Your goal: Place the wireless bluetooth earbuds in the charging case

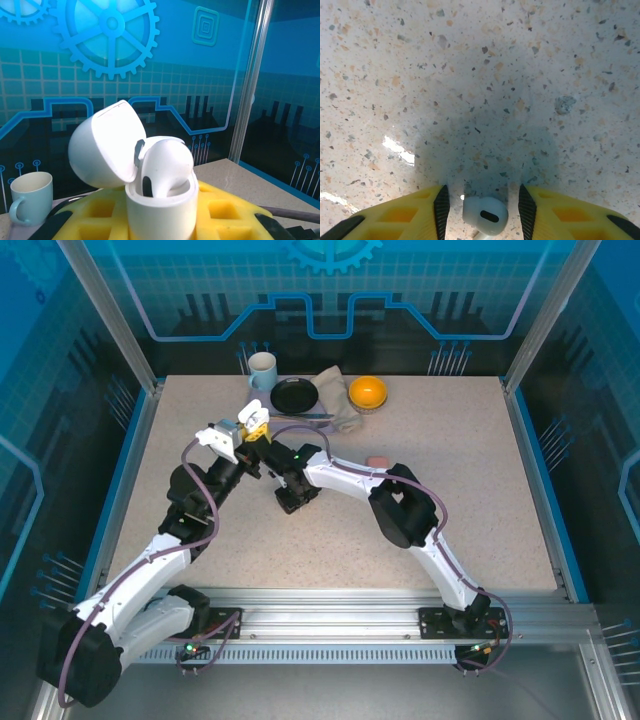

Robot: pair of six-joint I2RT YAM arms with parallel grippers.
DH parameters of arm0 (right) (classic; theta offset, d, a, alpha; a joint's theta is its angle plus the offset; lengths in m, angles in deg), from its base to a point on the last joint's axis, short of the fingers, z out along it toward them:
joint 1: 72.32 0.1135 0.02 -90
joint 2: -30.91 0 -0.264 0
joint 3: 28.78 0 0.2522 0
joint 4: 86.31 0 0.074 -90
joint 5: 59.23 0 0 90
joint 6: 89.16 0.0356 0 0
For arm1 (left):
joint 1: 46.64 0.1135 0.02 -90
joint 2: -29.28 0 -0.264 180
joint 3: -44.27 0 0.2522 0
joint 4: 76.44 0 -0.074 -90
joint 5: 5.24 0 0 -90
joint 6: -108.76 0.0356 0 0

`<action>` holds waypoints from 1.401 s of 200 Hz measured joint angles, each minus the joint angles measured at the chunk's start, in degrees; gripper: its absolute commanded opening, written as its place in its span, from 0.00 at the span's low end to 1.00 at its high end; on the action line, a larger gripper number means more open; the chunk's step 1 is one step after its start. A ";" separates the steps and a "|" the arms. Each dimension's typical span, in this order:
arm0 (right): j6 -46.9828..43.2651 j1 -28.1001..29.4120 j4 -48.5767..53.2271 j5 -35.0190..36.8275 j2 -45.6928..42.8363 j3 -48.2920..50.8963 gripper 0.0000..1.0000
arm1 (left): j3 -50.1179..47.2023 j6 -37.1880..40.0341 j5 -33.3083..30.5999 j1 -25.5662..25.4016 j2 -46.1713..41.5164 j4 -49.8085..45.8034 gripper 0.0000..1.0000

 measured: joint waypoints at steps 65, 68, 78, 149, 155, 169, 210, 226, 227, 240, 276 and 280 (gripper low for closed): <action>0.90 -0.55 -1.86 -0.02 -1.05 2.14 0.31 | 0.00 -0.96 0.00 0.00 0.15 -0.02 0.00; 0.87 -0.55 -1.90 -0.02 -1.09 2.19 0.31 | 0.00 -1.01 0.02 0.00 0.15 -0.02 0.00; 1.01 -0.57 -2.19 0.02 -1.33 2.54 0.30 | 0.00 -1.16 0.00 0.00 0.15 -0.02 0.00; 2.47 -1.20 -3.67 1.14 -6.32 8.63 0.28 | 0.00 -1.44 0.04 0.00 0.52 -0.26 0.00; 2.60 -1.38 -3.69 1.31 -6.99 9.05 0.27 | 0.02 -1.44 0.04 0.00 0.57 -0.26 0.00; 2.89 -1.81 -4.31 1.95 -8.79 10.19 0.26 | 0.02 -1.44 0.04 0.00 0.63 -0.26 0.00; 3.91 -3.32 -6.47 3.67 -15.58 14.38 0.25 | 0.04 -1.46 0.68 0.04 1.09 -0.79 0.00; 4.31 -4.07 -7.23 4.46 -19.10 16.61 0.25 | 0.04 -1.46 1.36 0.04 1.27 -1.11 0.00; 4.31 -4.09 -7.23 4.52 -19.28 16.70 0.25 | 0.04 -1.46 1.46 0.04 1.31 -1.14 0.00; 4.55 -4.83 -7.61 5.33 -22.45 18.10 0.25 | 0.13 -1.46 2.27 0.04 1.68 -1.40 0.00; 4.52 -7.30 -8.98 7.87 -32.63 20.31 0.25 | 1.29 -1.51 5.29 0.04 3.54 -1.77 0.00; 4.52 -7.56 -9.27 8.02 -33.73 20.46 0.25 | 1.51 -1.53 5.75 0.04 3.76 -1.92 0.00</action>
